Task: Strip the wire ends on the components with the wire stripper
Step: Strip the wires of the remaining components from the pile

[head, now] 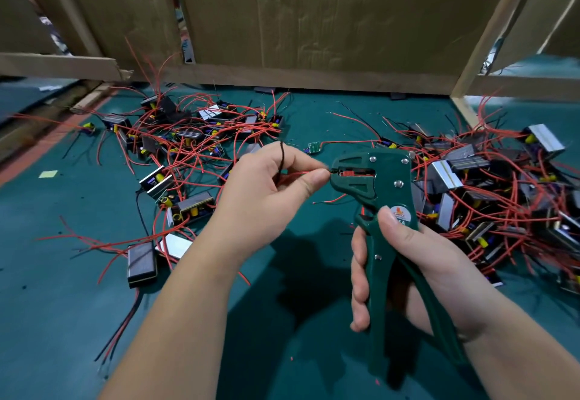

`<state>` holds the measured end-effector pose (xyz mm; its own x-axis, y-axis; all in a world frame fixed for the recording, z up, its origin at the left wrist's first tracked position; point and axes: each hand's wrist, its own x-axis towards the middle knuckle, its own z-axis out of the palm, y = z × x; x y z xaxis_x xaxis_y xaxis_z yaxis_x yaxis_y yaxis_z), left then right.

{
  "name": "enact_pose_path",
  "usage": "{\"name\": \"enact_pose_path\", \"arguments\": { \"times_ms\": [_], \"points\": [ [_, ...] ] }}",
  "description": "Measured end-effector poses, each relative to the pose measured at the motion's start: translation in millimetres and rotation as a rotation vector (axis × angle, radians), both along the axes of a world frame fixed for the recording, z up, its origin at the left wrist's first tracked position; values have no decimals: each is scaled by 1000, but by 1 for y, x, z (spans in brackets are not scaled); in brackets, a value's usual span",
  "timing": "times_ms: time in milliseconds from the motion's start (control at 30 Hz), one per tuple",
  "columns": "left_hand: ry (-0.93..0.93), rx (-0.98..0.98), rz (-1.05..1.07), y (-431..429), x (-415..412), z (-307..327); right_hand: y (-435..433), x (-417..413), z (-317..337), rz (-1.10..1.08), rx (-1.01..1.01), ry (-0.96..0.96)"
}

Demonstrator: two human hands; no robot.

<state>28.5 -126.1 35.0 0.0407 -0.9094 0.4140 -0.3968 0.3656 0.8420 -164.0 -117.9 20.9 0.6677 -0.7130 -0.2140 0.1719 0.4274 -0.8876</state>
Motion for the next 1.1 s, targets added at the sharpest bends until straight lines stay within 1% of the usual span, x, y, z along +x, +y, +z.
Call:
{"name": "enact_pose_path", "arguments": {
  "times_ms": [33,133,167,200,267,367,433,533,667,733,867,967,1100],
  "points": [
    [74,58,-21,-1,-1,-1,1,1,0,-19,7,10],
    [477,302,-118,-6,1,3,3,3,3,-84,59,30],
    [543,327,-163,-6,4,4,4,4,4,-101,74,38],
    [543,324,-200,-6,7,4,5,5,4,-120,84,47],
    [484,317,-284,-4,9,1,6,8,3,-167,96,55],
    [310,361,-345,-3,1,-2,2,14,3,-206,137,-6],
    [241,368,-323,-2,-2,-3,-3,11,5,-230,155,-124],
    [211,254,-237,-1,-1,-4,-10,-1,10,-238,132,-235],
    [165,71,-94,-4,3,-2,-10,-8,10,-135,110,-242],
    [199,46,-75,-4,4,-2,-8,-5,7,-41,117,-230],
    [156,7,-51,-3,3,0,-2,-1,2,98,115,-232],
    [93,-4,-45,-2,2,2,0,2,1,140,104,-233],
    [3,-22,-48,1,1,3,0,3,2,143,98,-234]
  ]
}}
